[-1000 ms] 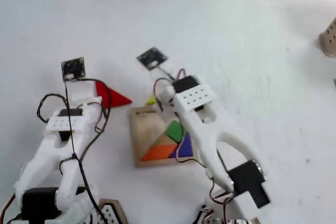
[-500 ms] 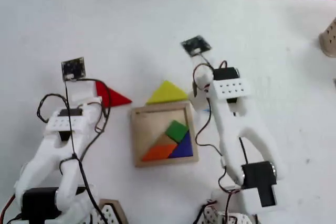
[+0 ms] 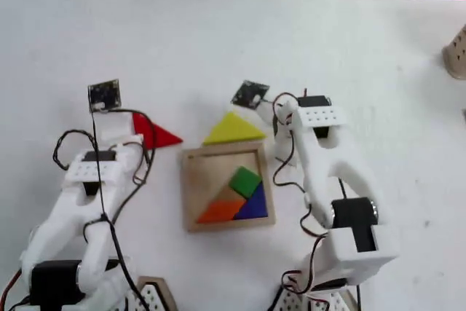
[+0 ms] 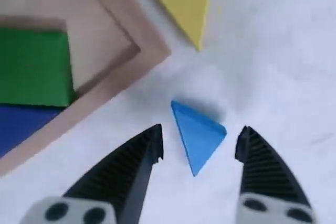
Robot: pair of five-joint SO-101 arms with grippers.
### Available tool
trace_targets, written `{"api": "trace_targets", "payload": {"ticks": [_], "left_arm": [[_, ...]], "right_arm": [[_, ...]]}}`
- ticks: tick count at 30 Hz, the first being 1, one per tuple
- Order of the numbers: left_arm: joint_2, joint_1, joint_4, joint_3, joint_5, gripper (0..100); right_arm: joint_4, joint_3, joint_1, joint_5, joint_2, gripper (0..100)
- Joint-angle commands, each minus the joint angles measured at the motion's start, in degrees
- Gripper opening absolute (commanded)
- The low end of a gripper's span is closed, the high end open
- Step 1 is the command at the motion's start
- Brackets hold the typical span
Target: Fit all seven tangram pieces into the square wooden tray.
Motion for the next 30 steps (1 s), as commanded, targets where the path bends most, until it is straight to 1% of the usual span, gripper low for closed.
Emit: {"api": "trace_targets", "payload": {"ticks": [1, 5, 11, 14, 20, 24, 30], "left_arm": [[-2.1, 0.8, -1.8, 0.0, -0.6, 2], [-2.1, 0.8, -1.8, 0.0, -0.6, 2], [-2.1, 0.8, -1.8, 0.0, -0.6, 2], [-2.1, 0.8, -1.8, -0.1, -0.6, 2], [-2.1, 0.8, -1.8, -0.1, -0.6, 2], [-2.1, 0.8, -1.8, -0.1, -0.6, 2], [-2.1, 0.8, -1.8, -0.1, -0.6, 2]], "right_arm": [[-0.6, -1.7, 1.8, 6.6, 0.4, 22.6], [-0.6, -3.2, 3.7, 11.3, 2.8, 22.6], [0.5, -8.4, 5.8, 12.0, 8.7, 22.6], [4.7, -13.0, 5.5, 12.0, 11.3, 22.5], [8.3, -20.3, 4.8, 12.0, 16.3, 22.4], [11.1, -22.5, 3.6, 11.9, 18.1, 22.4], [11.2, -22.9, 1.5, 11.4, 16.2, 22.4]]}}
